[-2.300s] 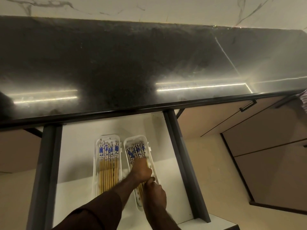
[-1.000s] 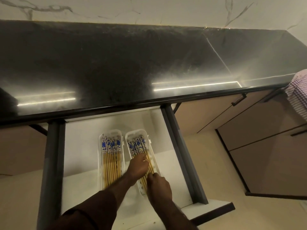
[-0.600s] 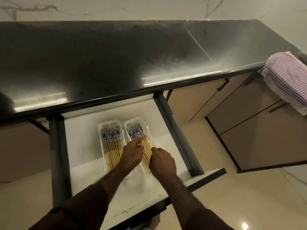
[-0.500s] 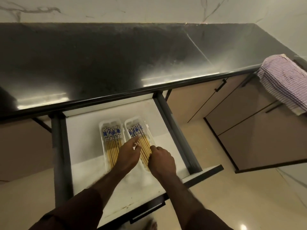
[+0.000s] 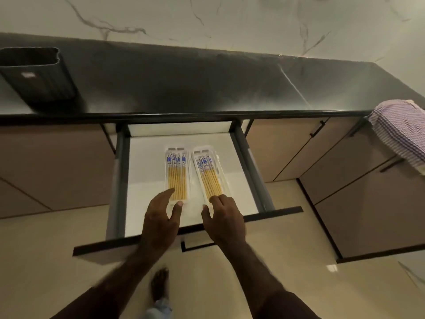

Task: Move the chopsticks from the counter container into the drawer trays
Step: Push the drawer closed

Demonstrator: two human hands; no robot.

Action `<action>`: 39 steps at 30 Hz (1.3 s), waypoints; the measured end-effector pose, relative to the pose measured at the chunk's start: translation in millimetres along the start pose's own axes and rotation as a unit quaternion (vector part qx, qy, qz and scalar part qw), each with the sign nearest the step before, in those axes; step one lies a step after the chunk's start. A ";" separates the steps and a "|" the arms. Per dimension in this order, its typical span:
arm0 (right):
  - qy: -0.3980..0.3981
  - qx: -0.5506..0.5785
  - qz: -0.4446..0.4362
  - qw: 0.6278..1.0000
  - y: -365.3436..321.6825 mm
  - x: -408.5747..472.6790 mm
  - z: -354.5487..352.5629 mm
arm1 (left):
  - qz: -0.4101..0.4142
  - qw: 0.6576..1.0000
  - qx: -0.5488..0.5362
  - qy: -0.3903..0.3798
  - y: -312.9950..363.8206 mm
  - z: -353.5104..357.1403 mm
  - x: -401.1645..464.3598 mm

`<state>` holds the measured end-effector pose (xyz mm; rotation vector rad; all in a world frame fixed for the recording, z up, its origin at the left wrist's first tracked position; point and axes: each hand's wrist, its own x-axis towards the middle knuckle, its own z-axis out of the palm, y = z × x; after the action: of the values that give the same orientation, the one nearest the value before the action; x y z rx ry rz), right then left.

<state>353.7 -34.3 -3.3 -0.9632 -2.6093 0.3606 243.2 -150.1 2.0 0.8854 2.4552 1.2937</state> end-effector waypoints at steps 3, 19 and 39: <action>0.038 -0.007 -0.041 0.998 -3.5 -31.8 -3.6 | 0.026 0.999 0.023 0.038 -5.6 -6.9 -39.5; -0.201 -0.067 -0.039 0.977 18.5 -80.9 50.8 | 0.048 0.983 0.166 0.066 -62.0 -35.1 -77.1; -0.308 -0.075 0.054 0.947 25.5 -43.1 92.0 | 0.104 0.969 0.223 0.002 -86.3 6.6 -8.3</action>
<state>363.1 -55.0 -105.5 -1.2027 -3.1869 0.5750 217.8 -187.6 -72.2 1.2735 2.7684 0.7973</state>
